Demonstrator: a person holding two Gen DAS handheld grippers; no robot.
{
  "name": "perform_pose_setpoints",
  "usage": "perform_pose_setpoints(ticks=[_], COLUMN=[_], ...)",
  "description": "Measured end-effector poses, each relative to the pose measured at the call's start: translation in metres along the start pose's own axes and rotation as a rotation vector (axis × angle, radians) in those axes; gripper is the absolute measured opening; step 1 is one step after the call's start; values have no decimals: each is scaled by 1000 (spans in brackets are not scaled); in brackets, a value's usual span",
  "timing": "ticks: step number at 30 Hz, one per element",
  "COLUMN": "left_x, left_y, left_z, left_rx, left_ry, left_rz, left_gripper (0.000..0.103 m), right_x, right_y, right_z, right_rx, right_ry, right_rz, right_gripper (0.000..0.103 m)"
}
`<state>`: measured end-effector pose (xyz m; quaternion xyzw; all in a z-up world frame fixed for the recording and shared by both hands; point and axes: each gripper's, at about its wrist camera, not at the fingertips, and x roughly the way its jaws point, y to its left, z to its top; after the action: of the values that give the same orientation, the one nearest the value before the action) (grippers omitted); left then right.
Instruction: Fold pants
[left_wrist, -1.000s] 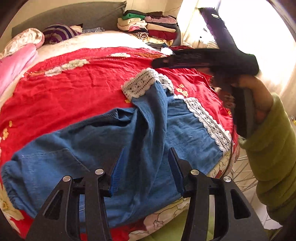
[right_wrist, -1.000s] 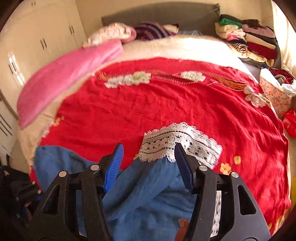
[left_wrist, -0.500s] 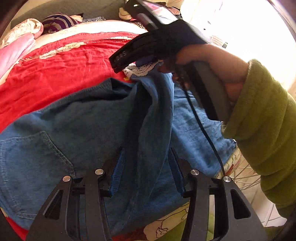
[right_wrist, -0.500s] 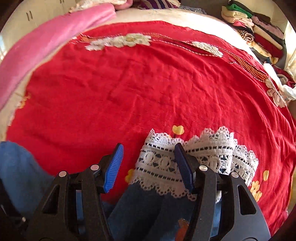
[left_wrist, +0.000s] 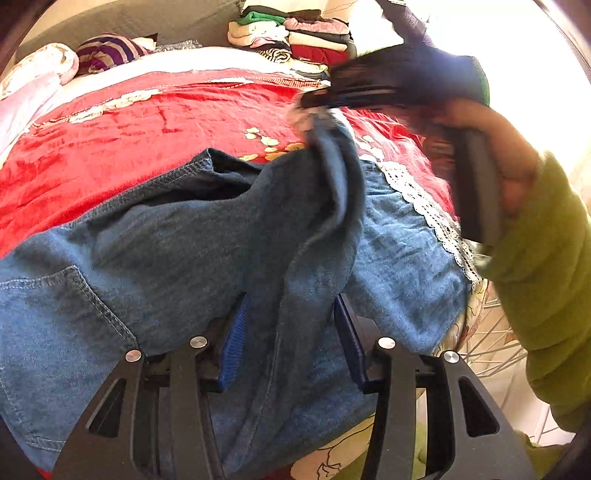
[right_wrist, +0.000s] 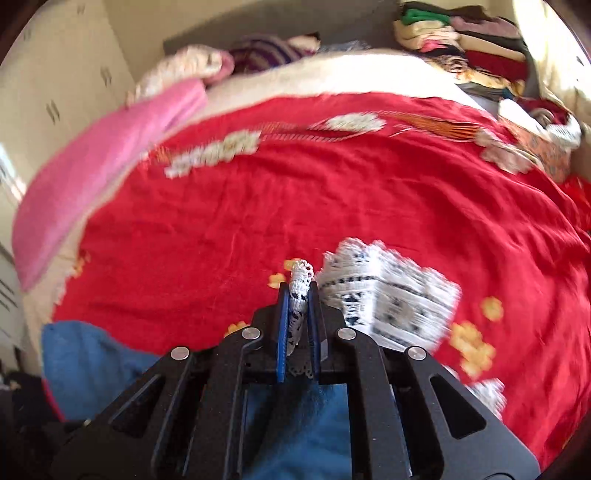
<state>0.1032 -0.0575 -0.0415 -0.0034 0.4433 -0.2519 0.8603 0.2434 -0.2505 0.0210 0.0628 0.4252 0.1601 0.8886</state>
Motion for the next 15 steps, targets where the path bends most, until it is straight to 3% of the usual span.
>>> perform_pose_setpoints(ticks=[5, 8, 9, 12, 15], left_x=[1, 1, 2, 1, -9], left_y=[-3, -10, -10, -12, -19], left_z=[3, 0, 0, -2, -4], left_rx=[8, 46, 53, 71, 127], left_ry=[-15, -8, -9, -9, -29], left_rz=[-5, 7, 11, -3, 4], left_gripper=[43, 15, 9, 2, 2], right_x=[-54, -80, -86, -100, -111], right_y=[-30, -43, -47, -58, -67], right_z=[-18, -34, -39, -60, -82], right_rx=[73, 78, 81, 101, 127], right_ry=[-90, -123, -128, -125, -119], right_rz=[28, -3, -9, -6, 2], right_gripper=[5, 5, 5, 5, 5])
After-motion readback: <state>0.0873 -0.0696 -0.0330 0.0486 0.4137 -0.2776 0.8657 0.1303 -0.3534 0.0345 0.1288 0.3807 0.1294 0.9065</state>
